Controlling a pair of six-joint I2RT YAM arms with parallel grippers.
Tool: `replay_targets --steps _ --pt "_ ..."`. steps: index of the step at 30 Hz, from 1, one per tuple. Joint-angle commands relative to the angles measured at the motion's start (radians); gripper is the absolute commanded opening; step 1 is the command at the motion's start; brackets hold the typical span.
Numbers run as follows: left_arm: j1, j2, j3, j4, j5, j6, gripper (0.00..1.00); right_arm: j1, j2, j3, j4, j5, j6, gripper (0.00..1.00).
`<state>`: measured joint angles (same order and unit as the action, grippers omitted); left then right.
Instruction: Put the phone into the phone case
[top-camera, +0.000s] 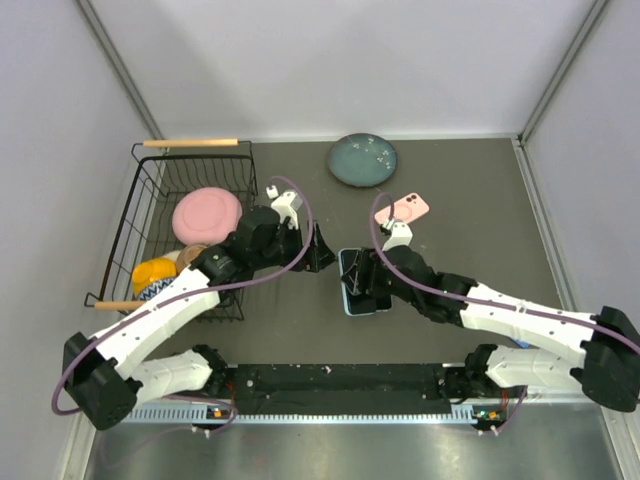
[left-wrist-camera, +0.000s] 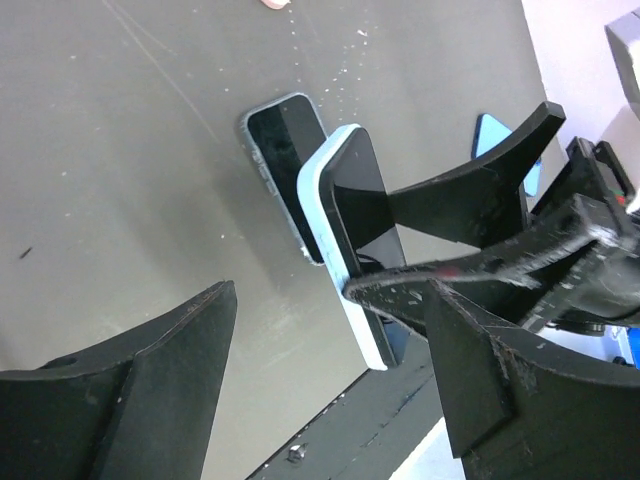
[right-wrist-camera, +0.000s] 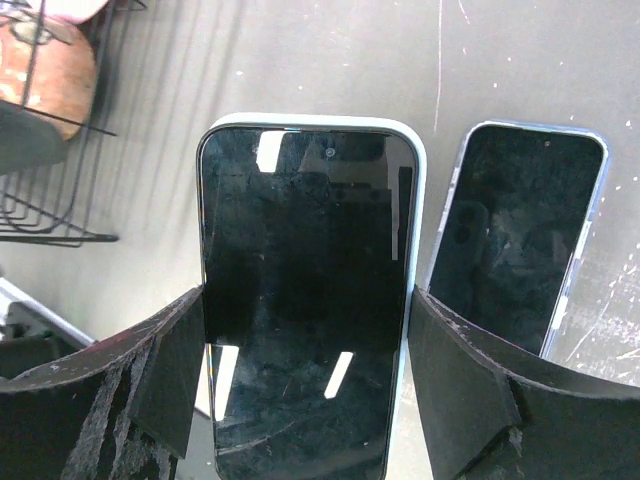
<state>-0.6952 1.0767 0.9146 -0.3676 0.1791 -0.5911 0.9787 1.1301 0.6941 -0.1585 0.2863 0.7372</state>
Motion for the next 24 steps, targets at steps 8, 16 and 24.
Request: replay_targets --steps 8,16,24 --pt "0.000 0.106 -0.032 0.236 0.132 -0.075 0.76 -0.005 -0.171 -0.038 0.129 -0.047 0.028 0.31" --pt "0.000 0.150 -0.079 0.338 0.189 -0.081 0.75 -0.003 -0.191 -0.047 0.134 -0.058 0.039 0.32" --pt "-0.001 0.193 -0.105 0.446 0.302 -0.088 0.30 -0.005 -0.194 -0.054 0.148 -0.065 0.042 0.34"
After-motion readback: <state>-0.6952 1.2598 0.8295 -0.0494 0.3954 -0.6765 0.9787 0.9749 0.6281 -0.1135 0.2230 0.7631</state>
